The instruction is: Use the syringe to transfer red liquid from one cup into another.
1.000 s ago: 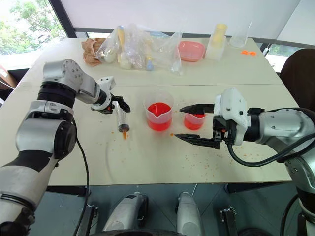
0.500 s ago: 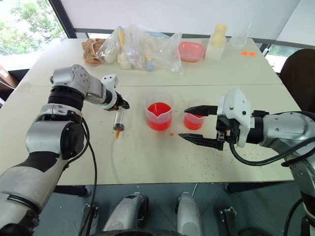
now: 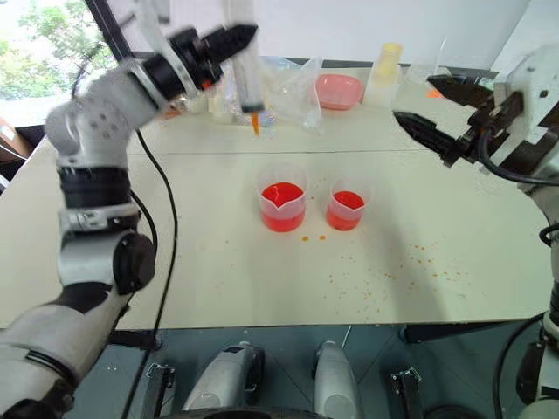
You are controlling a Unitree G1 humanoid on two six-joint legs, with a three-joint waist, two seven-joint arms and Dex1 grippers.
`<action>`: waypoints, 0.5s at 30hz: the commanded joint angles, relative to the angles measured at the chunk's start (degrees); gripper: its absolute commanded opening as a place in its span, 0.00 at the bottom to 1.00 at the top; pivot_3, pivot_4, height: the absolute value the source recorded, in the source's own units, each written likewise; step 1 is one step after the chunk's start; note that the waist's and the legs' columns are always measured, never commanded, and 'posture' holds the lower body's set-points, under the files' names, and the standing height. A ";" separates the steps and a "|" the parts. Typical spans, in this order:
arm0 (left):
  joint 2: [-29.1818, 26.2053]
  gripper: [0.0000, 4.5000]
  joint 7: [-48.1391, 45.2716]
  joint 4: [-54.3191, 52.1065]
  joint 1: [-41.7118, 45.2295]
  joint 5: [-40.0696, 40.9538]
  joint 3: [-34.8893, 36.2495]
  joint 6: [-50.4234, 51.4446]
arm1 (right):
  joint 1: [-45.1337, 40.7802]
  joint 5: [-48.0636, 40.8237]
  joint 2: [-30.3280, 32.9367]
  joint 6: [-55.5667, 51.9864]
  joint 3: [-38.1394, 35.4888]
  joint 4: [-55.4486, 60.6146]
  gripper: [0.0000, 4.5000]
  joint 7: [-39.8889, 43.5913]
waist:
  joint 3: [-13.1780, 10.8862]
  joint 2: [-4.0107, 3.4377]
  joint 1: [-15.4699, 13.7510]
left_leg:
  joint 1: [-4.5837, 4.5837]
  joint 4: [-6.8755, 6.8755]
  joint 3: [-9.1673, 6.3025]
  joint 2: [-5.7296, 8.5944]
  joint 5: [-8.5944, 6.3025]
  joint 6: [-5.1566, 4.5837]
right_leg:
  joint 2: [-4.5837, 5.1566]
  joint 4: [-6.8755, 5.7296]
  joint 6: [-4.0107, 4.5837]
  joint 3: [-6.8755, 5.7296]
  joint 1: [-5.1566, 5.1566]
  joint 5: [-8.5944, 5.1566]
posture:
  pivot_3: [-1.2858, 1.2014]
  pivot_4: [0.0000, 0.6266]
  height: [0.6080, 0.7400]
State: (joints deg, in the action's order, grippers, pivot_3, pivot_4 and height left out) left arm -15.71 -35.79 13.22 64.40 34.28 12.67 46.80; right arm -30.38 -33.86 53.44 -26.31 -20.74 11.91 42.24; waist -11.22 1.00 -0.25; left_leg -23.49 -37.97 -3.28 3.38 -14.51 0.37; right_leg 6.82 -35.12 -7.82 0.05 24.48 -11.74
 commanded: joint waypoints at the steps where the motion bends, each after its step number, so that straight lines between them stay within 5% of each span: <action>1: 0.10 0.32 -5.99 -5.49 -0.54 1.22 -3.78 -3.33 | -3.94 3.61 -0.69 4.54 0.55 -1.05 0.75 -1.88 | -0.02 0.00 -0.05 | 0.00 0.00 -0.01 0.01 0.00 0.00 | -0.01 -0.01 0.00 0.00 0.01 0.00 | 0.52 0.24 1.00; 15: 1.30 0.32 -17.27 -5.16 -11.72 -7.21 -16.99 -18.39 | -11.92 9.40 -9.00 9.56 11.71 1.23 0.75 -2.80 | 0.00 -0.03 -0.05 | 0.00 -0.03 -0.03 0.00 0.00 -0.03 | -0.04 -0.01 0.01 0.03 -0.01 0.00 | 0.52 0.24 1.00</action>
State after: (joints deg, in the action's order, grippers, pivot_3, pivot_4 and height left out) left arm -14.33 -52.28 8.48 52.17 27.68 -4.20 30.86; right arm -40.56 -24.89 44.57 -18.24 -8.85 11.48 39.05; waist -11.22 0.98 -0.30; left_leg -23.48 -38.00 -3.32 3.38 -14.51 0.34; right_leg 6.78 -35.13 -7.81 0.07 24.46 -11.74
